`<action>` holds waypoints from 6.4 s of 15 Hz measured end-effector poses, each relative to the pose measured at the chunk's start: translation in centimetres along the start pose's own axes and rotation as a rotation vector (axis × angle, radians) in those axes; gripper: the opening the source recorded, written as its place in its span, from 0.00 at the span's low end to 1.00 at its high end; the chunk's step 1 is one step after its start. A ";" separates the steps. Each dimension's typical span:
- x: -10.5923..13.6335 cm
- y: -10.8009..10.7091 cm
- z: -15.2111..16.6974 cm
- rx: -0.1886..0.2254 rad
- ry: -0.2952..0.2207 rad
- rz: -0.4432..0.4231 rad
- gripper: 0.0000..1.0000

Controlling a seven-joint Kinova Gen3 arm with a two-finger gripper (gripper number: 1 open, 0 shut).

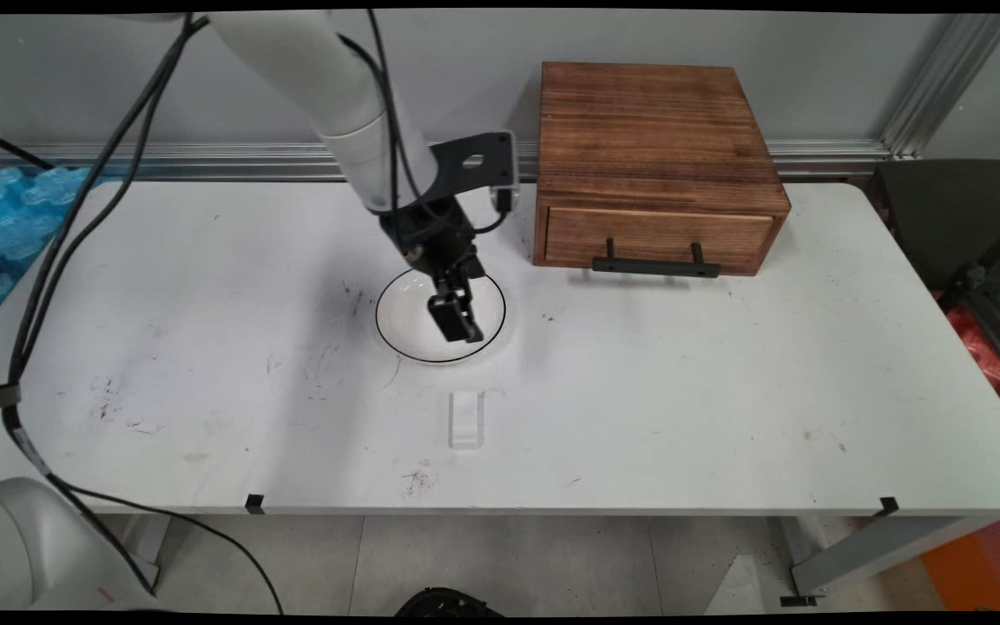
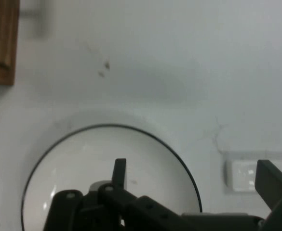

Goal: Open the drawer

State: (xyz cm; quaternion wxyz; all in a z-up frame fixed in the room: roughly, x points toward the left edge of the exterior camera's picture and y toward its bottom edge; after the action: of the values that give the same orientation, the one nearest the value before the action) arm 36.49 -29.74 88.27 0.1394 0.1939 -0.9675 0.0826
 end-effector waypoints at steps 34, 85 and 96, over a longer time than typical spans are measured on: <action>13.7 -6.2 11.7 0.085 0.250 0.112 1.00; 14.8 1.2 16.6 0.051 0.263 -0.008 1.00; 14.8 3.9 15.4 0.072 0.243 -0.013 1.00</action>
State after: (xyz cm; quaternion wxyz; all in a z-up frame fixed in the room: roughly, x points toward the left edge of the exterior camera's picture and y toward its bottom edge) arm 18.19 -34.72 77.73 0.2491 0.1937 -0.9387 0.1391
